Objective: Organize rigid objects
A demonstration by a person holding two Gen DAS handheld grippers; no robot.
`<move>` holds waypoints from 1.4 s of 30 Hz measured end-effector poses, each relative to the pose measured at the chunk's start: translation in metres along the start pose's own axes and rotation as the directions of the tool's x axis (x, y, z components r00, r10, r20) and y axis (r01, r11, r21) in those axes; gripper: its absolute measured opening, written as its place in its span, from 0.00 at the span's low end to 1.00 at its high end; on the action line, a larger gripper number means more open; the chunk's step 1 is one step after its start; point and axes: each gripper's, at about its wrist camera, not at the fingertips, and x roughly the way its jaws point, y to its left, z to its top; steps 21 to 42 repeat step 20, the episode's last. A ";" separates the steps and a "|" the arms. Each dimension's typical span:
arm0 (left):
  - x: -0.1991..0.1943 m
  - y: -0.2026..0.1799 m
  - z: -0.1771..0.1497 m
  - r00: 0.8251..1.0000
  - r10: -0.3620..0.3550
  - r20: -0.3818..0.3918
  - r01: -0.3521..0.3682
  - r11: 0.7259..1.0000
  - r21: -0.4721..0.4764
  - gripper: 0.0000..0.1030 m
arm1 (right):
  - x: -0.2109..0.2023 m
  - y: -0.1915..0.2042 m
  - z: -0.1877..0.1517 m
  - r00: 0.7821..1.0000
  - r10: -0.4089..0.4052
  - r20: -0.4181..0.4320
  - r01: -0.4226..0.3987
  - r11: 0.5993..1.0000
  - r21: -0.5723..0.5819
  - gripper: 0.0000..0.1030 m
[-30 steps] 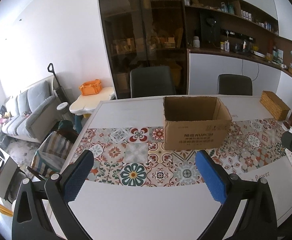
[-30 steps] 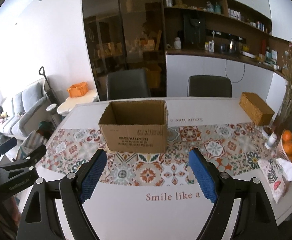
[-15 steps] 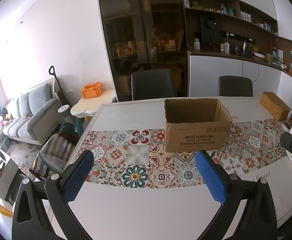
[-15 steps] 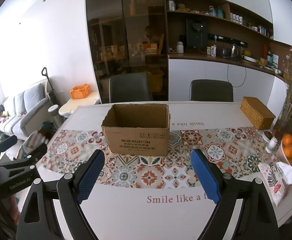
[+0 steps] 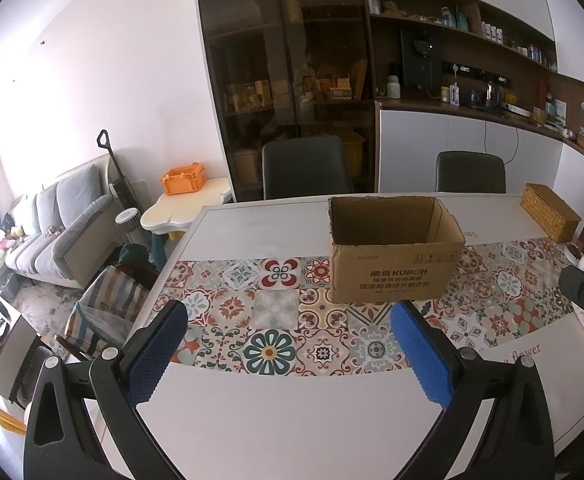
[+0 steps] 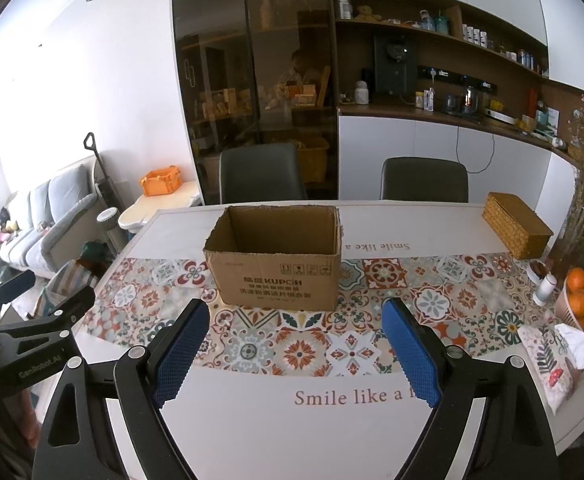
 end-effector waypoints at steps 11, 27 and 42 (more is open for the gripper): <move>0.002 -0.001 -0.001 1.000 -0.001 -0.008 0.001 1.000 0.002 1.00 | 0.001 0.002 0.000 1.000 0.003 -0.004 -0.003 1.000 -0.003 0.85; 0.002 -0.001 -0.001 1.000 -0.003 -0.010 0.003 1.000 0.002 1.00 | 0.003 0.003 -0.001 1.000 0.006 -0.006 -0.006 1.000 -0.004 0.85; 0.002 -0.001 -0.001 1.000 -0.003 -0.010 0.003 1.000 0.002 1.00 | 0.003 0.003 -0.001 1.000 0.006 -0.006 -0.006 1.000 -0.004 0.85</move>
